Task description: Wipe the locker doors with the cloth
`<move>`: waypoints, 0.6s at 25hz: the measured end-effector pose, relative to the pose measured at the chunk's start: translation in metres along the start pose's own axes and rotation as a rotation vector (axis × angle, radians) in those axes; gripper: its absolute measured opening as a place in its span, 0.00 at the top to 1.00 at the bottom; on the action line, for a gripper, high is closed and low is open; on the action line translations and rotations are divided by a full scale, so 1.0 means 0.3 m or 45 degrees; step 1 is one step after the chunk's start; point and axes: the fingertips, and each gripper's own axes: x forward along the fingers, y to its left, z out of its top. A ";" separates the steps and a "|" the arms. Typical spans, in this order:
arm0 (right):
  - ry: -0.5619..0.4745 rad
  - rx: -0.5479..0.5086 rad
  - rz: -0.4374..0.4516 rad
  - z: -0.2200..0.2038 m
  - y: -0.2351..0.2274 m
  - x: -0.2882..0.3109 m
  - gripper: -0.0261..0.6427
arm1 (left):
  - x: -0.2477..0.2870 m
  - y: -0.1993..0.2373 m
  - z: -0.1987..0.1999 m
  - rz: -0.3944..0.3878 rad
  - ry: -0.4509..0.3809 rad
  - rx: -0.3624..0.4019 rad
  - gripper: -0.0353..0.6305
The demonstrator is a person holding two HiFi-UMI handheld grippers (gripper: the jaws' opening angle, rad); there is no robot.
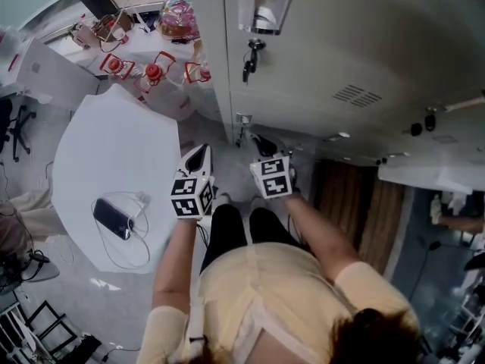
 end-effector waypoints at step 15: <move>-0.004 -0.010 -0.036 -0.035 -0.051 0.129 0.93 | 0.078 0.043 -0.026 0.030 -0.013 0.042 0.94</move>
